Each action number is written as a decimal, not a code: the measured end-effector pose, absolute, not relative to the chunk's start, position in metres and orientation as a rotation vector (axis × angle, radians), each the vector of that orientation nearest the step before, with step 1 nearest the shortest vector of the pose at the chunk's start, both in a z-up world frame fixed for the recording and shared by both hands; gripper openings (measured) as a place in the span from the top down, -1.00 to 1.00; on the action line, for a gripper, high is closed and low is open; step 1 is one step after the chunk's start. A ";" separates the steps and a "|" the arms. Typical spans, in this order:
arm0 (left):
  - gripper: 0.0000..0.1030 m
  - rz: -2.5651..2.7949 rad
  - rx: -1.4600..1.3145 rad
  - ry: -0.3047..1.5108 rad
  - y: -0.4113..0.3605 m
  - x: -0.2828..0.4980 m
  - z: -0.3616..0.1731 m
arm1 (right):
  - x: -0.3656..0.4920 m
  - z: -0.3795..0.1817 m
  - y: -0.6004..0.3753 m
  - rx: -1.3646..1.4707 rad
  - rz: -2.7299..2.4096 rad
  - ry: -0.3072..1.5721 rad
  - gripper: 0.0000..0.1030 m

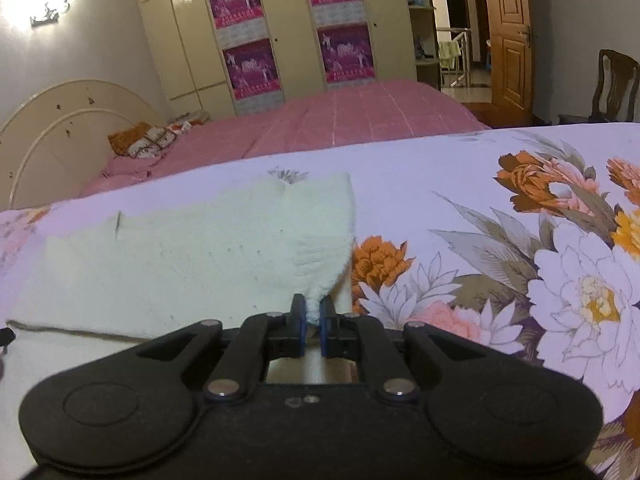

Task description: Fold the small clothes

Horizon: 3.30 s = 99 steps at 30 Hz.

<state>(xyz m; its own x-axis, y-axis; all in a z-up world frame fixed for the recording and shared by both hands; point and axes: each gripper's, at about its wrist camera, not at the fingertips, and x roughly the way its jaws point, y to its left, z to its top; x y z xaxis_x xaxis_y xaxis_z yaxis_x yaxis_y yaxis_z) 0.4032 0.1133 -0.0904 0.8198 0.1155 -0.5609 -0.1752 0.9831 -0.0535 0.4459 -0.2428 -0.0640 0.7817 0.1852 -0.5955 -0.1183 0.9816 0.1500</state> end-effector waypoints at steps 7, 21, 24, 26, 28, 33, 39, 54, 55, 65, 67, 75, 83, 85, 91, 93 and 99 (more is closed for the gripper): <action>-0.36 0.008 -0.034 0.660 0.067 0.453 -0.099 | 0.453 -0.061 -0.222 0.044 0.195 0.641 0.71; -0.36 -0.021 0.022 0.605 0.039 0.526 -0.098 | 0.505 -0.071 -0.177 0.062 0.300 0.619 0.65; -0.36 -0.013 0.060 0.633 0.030 0.543 -0.106 | 0.512 -0.078 -0.143 0.032 0.388 0.621 0.60; -0.36 0.029 0.047 0.639 0.044 0.546 -0.109 | 0.515 -0.085 -0.129 -0.035 0.418 0.623 0.57; -0.36 0.099 0.039 0.632 0.068 0.541 -0.111 | 0.514 -0.086 -0.135 -0.077 0.422 0.605 0.58; -0.36 0.147 -0.002 0.640 0.109 0.531 -0.119 | 0.518 -0.086 -0.204 -0.021 0.259 0.602 0.59; -0.36 0.120 -0.018 0.606 0.095 0.508 -0.103 | 0.511 -0.080 -0.209 -0.027 0.253 0.595 0.52; -0.36 0.083 0.046 0.665 0.062 0.459 -0.103 | 0.478 -0.084 -0.207 -0.162 0.218 0.612 0.46; -0.36 0.074 0.046 0.642 0.060 0.452 -0.097 | 0.475 -0.080 -0.205 -0.167 0.217 0.615 0.44; -0.54 0.067 0.107 0.706 0.044 0.420 -0.088 | 0.443 -0.063 -0.203 -0.132 0.224 0.616 0.32; -0.54 0.063 0.125 0.704 0.041 0.402 -0.083 | 0.427 -0.055 -0.207 -0.121 0.232 0.610 0.33; -0.54 0.035 0.132 0.678 0.036 0.313 -0.068 | 0.350 -0.034 -0.234 -0.078 0.240 0.622 0.32; -0.54 0.020 0.101 0.692 0.048 0.217 -0.066 | 0.273 -0.022 -0.257 -0.007 0.214 0.639 0.32; -0.54 0.023 0.095 0.702 0.053 0.196 -0.066 | 0.255 -0.022 -0.265 0.018 0.209 0.647 0.31; -0.54 0.021 0.043 0.733 0.073 0.145 -0.072 | 0.210 -0.022 -0.282 0.063 0.174 0.665 0.30; -0.54 0.010 -0.002 0.757 0.080 0.130 -0.077 | 0.197 -0.027 -0.289 0.091 0.161 0.685 0.29; -0.53 -0.023 -0.116 0.801 0.089 0.099 -0.086 | 0.152 -0.049 -0.304 0.141 0.142 0.766 0.29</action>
<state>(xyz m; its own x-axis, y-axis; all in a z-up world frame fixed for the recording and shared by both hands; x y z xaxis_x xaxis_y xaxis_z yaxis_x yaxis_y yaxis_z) 0.0992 0.0885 -0.0864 0.6962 -0.0646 -0.7150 -0.0234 0.9934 -0.1125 0.1523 -0.3037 -0.0487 0.7121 0.1791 -0.6788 -0.0764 0.9809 0.1786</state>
